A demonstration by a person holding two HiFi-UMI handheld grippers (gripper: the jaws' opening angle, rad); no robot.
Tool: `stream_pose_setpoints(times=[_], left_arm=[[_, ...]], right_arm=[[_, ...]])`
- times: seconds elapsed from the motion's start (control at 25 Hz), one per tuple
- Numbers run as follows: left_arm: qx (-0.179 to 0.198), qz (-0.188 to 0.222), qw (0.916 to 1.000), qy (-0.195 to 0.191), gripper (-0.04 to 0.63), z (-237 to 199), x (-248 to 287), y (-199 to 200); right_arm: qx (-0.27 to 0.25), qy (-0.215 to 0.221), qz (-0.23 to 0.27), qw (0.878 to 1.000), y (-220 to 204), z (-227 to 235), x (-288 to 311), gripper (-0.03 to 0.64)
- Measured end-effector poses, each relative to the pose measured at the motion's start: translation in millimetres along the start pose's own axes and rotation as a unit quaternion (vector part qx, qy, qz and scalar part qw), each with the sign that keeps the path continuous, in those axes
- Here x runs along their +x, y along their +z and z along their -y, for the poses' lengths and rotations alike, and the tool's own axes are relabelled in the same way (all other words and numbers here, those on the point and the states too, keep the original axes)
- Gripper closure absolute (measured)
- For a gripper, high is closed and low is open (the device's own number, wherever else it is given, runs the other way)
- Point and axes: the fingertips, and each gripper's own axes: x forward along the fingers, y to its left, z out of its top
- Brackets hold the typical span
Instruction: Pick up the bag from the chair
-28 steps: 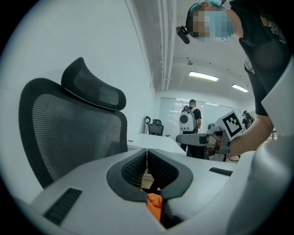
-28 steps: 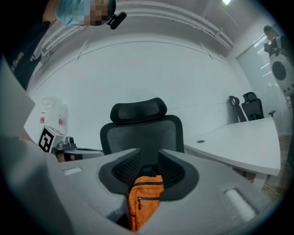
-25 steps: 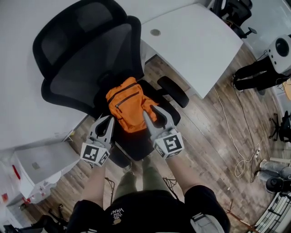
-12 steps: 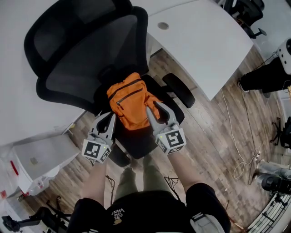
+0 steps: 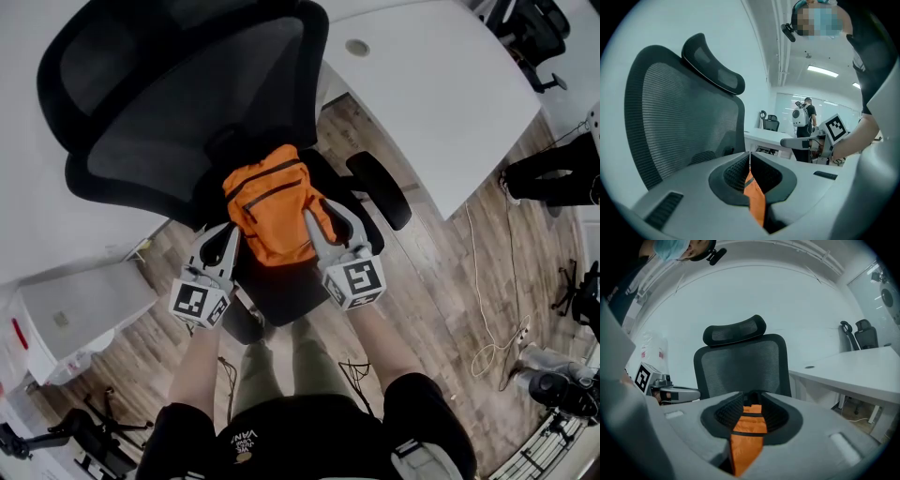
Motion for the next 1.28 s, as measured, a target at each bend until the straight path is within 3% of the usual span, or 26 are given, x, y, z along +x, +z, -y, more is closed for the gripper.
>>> stream_pose_setpoints(times=[0.6, 1.28], left_arm=[[-0.049, -0.028, 0.9977, 0.038, 0.594, -25.9, 15.7, -43.9], [-0.102, -0.063, 0.9880, 0.098, 0.584, -54.8, 24.8, -93.0]], right_arm=[[0.011, 0.024, -0.039, 0.999, -38.3, 19.8, 40.6, 0.500], [-0.027, 0.066, -0.116, 0.991, -96.7, 30.5, 82.0, 0.499]])
